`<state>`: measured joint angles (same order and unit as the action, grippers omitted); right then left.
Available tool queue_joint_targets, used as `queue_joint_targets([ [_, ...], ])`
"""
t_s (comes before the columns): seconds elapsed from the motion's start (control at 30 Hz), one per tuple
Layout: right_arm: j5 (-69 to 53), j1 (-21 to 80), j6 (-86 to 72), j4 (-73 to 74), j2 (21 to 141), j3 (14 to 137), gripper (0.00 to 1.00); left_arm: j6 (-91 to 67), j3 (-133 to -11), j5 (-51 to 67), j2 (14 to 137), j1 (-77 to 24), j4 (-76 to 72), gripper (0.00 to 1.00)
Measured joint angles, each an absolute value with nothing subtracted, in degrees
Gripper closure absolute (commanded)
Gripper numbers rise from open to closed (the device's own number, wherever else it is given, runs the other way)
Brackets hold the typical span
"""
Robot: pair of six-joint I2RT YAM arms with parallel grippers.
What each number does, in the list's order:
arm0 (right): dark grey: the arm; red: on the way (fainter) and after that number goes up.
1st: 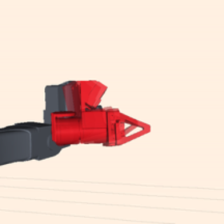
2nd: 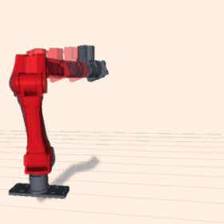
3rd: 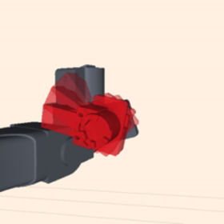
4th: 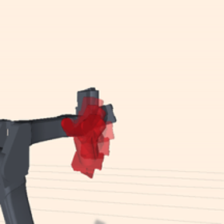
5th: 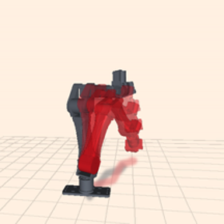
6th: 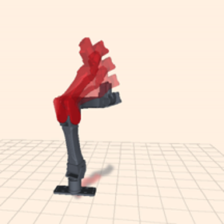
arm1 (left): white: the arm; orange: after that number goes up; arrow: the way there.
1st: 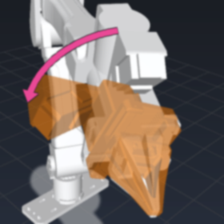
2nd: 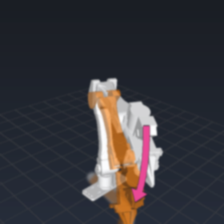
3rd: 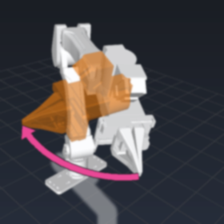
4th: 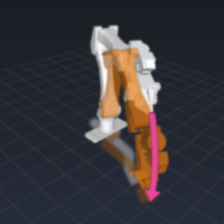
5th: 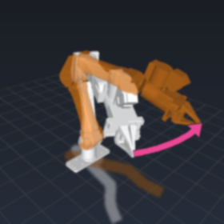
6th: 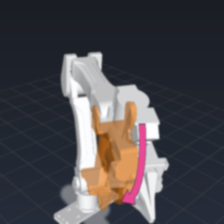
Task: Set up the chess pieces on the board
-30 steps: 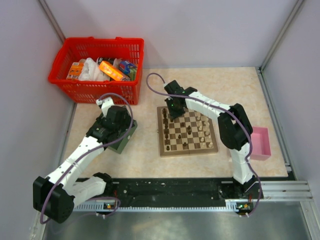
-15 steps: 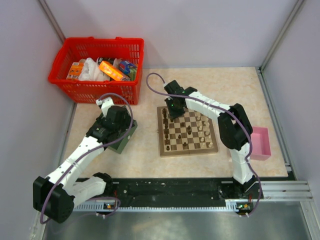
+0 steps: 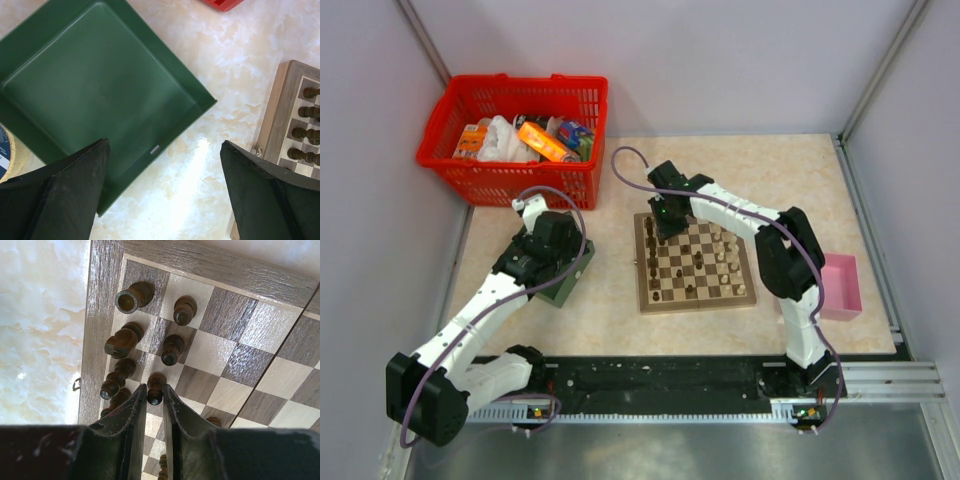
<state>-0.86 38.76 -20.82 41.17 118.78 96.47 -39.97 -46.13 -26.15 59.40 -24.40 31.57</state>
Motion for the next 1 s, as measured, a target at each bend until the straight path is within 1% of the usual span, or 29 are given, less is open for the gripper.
queue_joint_targets([
  [0.53, 0.21, 38.85, -20.80, 41.17, 118.80, 96.53, 0.79, -39.97, -46.13, -25.76, 59.42, -24.40, 31.48, 0.04],
  [0.73, 0.51, 38.85, -20.73, 41.34, 118.80, 96.82, 0.71, -39.97, -46.13, -25.76, 59.42, -24.40, 31.48, 0.04],
  [1.0, -0.40, 38.85, -20.69, 41.28, 118.80, 98.04, 0.69, -39.97, -46.13, -25.74, 59.42, -24.40, 31.48, 0.04],
])
